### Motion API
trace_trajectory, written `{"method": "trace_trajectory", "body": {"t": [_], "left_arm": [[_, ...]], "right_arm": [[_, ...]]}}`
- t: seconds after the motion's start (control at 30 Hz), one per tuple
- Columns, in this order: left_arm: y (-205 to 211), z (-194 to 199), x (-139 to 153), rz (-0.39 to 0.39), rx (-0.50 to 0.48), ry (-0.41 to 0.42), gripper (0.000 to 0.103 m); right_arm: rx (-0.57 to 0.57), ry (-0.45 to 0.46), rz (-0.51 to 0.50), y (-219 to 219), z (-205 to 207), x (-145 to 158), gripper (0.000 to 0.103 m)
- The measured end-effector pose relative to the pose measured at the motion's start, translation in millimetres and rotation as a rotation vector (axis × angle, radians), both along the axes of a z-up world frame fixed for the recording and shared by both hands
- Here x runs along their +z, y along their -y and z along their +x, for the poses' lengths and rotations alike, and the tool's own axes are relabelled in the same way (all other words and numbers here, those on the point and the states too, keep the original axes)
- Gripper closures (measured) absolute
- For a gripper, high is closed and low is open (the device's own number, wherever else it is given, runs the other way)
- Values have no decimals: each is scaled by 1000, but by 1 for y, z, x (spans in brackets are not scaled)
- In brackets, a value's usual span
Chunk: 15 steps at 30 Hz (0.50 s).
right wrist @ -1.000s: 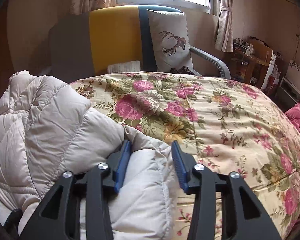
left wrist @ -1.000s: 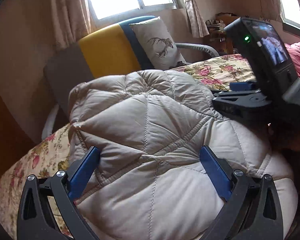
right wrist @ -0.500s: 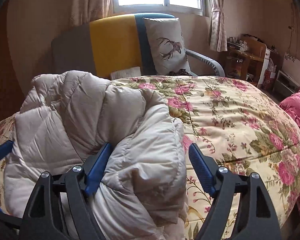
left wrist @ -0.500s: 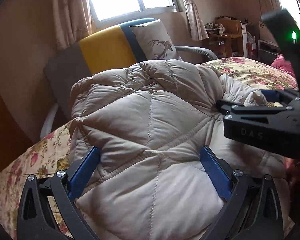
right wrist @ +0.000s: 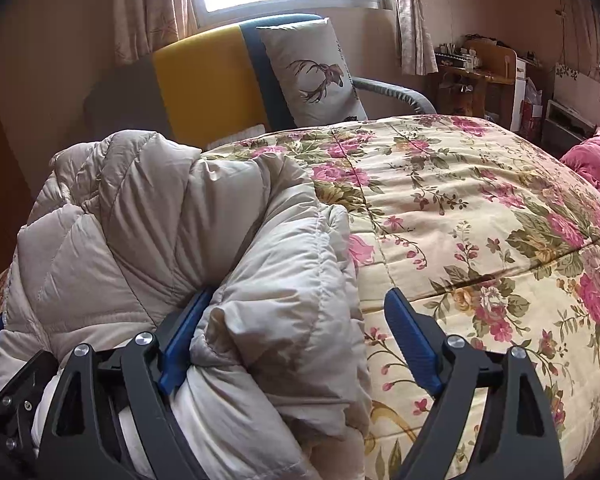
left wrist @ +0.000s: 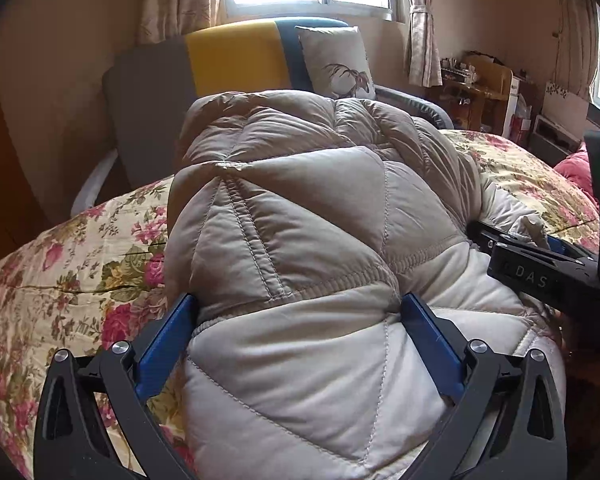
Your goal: Fold large clothes
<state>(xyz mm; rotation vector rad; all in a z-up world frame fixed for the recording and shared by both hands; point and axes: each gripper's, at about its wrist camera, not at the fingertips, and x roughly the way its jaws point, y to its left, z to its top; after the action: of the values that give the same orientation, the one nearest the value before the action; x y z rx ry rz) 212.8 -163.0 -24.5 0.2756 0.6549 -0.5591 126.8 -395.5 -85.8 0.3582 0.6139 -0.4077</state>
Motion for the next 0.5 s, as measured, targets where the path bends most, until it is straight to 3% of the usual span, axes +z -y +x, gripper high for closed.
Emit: {"method": "trace_trajectory", "body": {"t": [0.13,0.23,0.37,0.5], "left_arm": [[-24,-8,9,-77,14,-22,3],[-44,-11,13,-121,32,-22,3],[-61,-8,8,-154,15,-74,3],[-71,-10,5,-194,4,-106,3]], "right_arm": [[-7,9,-9,-3,-6,5,12],[-16,9,22,-1,-10,8,2],[5,20,108,2,-19,13,2],[26,3,83,-8,-26,23,2]]}}
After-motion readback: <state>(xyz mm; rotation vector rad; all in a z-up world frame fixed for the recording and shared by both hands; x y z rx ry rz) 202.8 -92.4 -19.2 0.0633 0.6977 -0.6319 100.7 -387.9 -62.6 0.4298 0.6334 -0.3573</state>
